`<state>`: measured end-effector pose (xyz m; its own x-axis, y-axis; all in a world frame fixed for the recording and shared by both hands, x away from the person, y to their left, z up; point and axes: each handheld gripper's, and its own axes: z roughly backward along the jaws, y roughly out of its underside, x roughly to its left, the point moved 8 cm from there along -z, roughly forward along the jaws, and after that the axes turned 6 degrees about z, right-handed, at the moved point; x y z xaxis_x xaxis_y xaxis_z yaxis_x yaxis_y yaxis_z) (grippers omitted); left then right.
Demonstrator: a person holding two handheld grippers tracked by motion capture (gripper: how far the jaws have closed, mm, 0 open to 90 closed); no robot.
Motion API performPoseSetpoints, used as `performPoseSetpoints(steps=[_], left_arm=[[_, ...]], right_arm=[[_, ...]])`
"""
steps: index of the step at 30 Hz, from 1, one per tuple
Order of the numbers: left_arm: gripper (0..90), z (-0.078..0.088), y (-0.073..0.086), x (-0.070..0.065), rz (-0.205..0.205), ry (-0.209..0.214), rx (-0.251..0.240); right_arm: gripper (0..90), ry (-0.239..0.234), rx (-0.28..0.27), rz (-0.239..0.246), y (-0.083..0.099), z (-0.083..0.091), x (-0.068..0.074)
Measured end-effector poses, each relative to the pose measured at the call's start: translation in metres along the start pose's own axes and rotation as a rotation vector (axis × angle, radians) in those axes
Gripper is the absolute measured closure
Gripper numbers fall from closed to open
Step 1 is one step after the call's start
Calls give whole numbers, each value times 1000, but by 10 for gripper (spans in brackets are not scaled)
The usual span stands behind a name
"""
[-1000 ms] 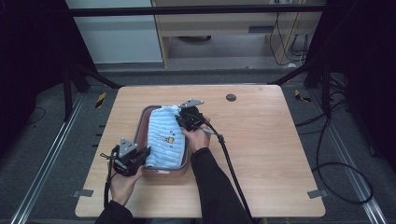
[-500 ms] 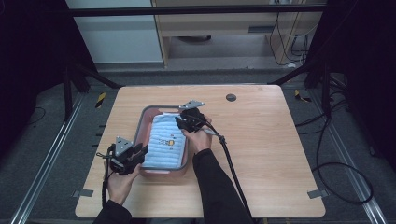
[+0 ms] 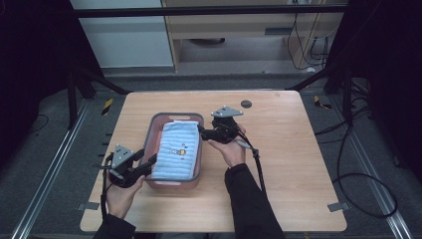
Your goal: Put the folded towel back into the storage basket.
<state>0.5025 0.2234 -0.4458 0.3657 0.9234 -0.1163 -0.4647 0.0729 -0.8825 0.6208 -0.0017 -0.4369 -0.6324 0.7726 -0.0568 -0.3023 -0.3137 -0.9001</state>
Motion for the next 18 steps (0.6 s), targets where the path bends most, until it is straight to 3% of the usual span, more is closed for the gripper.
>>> performPoseSetpoints(steps=[8,18], left_arm=[[341,-1,-1,0,-51,27,4],[267,3,-5,15,-43,30,-15]], right_arm=[[213,29,-30,-17,19,43,-24],[181,93,-5,-38,64,90,-59]])
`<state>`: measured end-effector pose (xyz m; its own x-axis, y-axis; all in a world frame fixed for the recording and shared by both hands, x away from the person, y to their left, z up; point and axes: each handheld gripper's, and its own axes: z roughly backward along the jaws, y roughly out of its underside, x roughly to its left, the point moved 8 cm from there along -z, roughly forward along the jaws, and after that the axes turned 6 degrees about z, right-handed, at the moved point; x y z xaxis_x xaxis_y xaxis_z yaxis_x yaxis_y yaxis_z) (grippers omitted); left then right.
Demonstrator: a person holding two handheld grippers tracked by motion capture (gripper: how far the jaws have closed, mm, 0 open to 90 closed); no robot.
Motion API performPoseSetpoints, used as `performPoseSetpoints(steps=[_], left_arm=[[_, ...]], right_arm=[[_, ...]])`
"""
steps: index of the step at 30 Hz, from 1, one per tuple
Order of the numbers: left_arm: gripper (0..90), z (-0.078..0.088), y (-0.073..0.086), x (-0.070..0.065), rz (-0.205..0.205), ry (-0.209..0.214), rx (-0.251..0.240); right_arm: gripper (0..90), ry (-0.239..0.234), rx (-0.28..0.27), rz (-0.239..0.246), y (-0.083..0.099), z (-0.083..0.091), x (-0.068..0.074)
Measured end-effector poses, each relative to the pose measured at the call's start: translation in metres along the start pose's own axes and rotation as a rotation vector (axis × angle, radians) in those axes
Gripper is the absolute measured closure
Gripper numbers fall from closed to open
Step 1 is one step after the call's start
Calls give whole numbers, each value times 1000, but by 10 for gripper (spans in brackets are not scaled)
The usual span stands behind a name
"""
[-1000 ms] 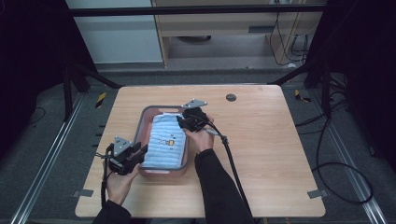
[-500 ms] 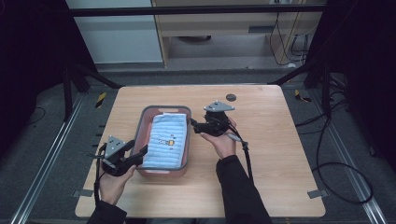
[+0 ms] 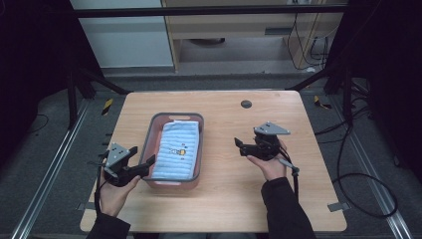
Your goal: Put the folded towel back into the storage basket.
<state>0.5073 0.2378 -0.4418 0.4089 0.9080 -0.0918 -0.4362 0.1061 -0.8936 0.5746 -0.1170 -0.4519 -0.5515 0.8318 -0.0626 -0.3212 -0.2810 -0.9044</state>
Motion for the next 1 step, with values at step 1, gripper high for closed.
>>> performPoseSetpoints(steps=[1], left_arm=[[264,1,0,2,3,-2,0]], right_arm=[[180,8,7,0,5,4,-4]])
